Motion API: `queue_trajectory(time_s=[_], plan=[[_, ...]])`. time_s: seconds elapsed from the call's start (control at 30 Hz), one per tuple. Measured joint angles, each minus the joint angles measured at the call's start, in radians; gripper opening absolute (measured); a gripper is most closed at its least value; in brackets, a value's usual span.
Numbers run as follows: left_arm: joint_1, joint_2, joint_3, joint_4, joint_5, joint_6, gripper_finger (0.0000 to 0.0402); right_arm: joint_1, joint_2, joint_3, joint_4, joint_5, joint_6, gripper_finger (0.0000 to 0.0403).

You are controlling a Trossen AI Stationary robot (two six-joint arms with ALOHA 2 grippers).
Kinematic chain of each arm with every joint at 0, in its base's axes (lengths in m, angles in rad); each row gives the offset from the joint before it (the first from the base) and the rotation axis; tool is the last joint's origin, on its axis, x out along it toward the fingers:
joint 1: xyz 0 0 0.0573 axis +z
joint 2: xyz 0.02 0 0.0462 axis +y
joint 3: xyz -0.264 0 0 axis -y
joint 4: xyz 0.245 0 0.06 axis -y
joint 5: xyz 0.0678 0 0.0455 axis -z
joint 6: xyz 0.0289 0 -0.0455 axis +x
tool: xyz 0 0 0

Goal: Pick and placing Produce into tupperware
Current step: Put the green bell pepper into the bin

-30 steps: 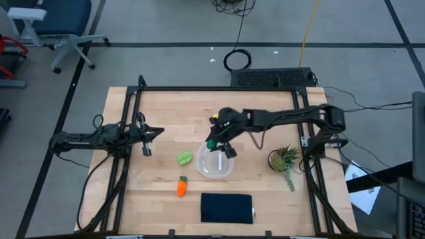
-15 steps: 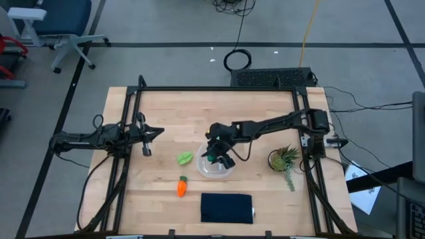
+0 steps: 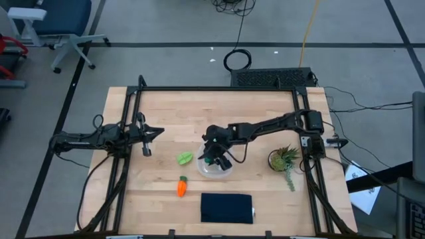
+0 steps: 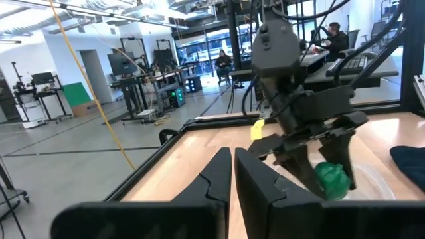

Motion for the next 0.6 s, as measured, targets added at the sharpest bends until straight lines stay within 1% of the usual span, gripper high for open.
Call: queue_trajectory(time_s=[0.33, 0.6], plan=[[0.0, 0.0, 0.0, 0.0, 0.0, 0.0, 0.0026, -0.002, 0.064, 0.0, 0.025, -0.001, 0.037, 0.0202], [0.0, 0.0, 0.0, -0.003, 0.001, -0.003, 0.0026, -0.002, 0.074, 0.001, 0.037, 0.001, 0.038, 0.0202]])
